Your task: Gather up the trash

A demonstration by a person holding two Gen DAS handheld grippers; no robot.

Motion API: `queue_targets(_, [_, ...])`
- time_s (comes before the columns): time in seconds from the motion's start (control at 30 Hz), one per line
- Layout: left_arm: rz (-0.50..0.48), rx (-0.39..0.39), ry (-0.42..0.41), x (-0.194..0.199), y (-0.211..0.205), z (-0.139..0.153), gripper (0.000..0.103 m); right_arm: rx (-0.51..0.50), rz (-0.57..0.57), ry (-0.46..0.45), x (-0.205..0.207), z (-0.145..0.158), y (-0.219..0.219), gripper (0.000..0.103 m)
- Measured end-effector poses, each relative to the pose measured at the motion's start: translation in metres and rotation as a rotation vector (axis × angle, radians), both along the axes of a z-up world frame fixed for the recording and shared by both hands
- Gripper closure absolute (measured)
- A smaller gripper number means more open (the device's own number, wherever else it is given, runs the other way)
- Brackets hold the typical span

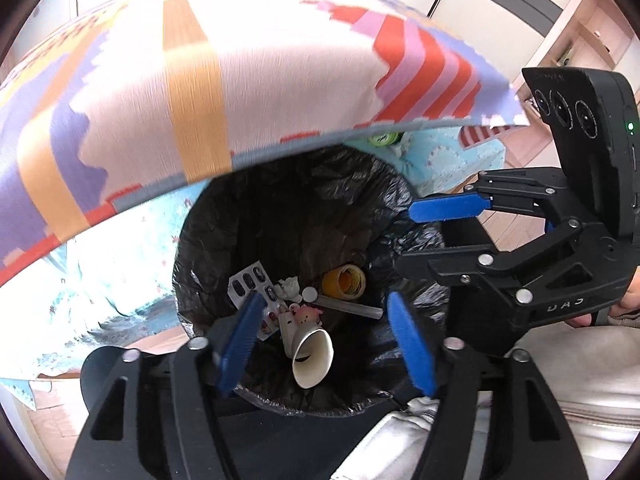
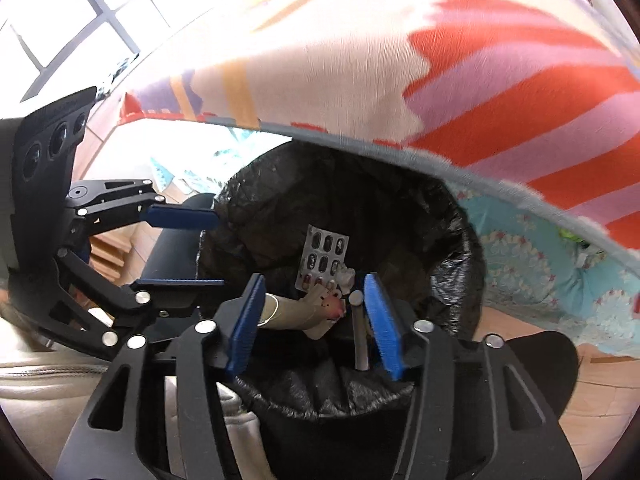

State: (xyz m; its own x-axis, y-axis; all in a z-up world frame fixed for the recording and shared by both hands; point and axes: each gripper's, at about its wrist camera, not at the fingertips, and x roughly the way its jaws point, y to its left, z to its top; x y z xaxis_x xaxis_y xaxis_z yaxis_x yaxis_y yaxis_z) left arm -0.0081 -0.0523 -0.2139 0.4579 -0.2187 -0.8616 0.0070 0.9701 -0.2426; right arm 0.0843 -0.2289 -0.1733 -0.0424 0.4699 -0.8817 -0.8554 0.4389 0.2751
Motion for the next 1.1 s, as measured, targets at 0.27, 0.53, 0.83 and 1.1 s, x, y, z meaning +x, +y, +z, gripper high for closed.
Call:
queue_targets(0.27, [-0.018, 0.012, -0.045, -0.011, -0.003, 0.028, 0.023, -0.019, 0.014, 0.01, -0.008, 0.019, -0.009, 0.037])
queue_targets(0.53, [-0.011, 0.003, -0.087, -0.02, -0.005, 0.051, 0.017, -0.024, 0.021, -0.001, -0.017, 0.035, -0.018, 0.03])
queue_targets(0.83, [-0.003, 0.007, -0.103, -0.024, -0.007, 0.059, 0.015, -0.02, 0.037, -0.002, -0.025, 0.039, -0.017, 0.03])
queue_targets(1.1, [-0.008, 0.003, -0.11, -0.025, -0.008, 0.06, 0.015, -0.022, 0.044, -0.004, -0.026, 0.04, -0.016, 0.03])
